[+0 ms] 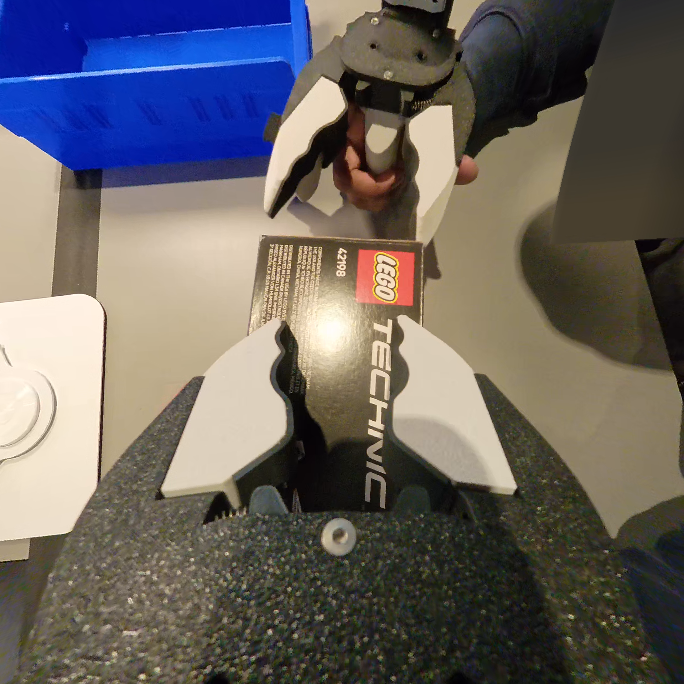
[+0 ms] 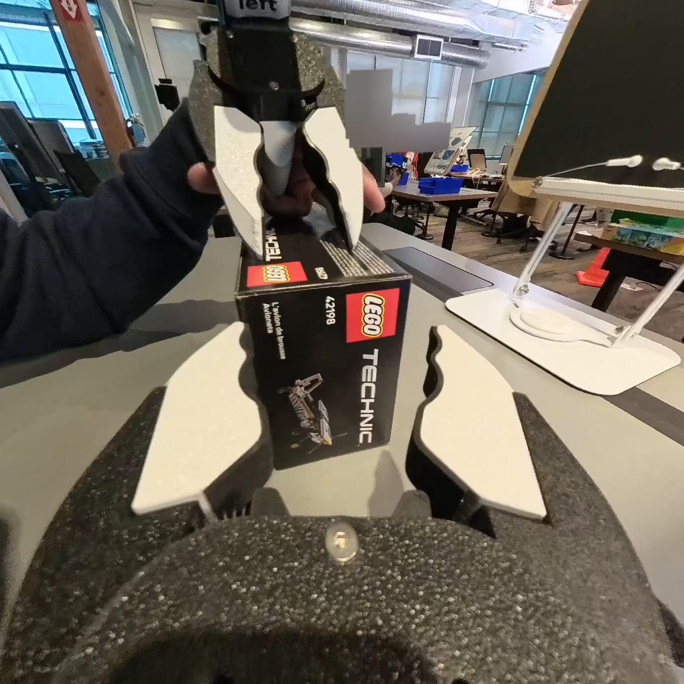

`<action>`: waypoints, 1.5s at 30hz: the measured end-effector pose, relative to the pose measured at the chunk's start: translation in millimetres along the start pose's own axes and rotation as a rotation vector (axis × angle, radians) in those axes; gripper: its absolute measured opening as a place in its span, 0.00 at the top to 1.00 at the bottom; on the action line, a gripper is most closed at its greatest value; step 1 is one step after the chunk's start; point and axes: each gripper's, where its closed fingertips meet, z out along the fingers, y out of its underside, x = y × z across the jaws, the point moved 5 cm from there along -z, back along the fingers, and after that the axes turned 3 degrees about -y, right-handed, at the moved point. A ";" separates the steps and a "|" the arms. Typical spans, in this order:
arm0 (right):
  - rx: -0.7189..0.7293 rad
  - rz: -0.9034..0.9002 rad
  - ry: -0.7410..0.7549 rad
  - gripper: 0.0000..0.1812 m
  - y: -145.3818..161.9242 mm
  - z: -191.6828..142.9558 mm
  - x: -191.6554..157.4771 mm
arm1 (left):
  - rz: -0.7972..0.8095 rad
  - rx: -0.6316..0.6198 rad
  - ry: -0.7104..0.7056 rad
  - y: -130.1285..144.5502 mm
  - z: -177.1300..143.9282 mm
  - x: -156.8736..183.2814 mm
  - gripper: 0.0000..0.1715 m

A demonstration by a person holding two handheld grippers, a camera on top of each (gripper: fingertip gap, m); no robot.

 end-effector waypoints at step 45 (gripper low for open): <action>-0.040 0.041 -0.036 0.41 0.0 3.1 18.2 | -0.002 0.013 0.000 -0.3 0.7 -0.9 0.74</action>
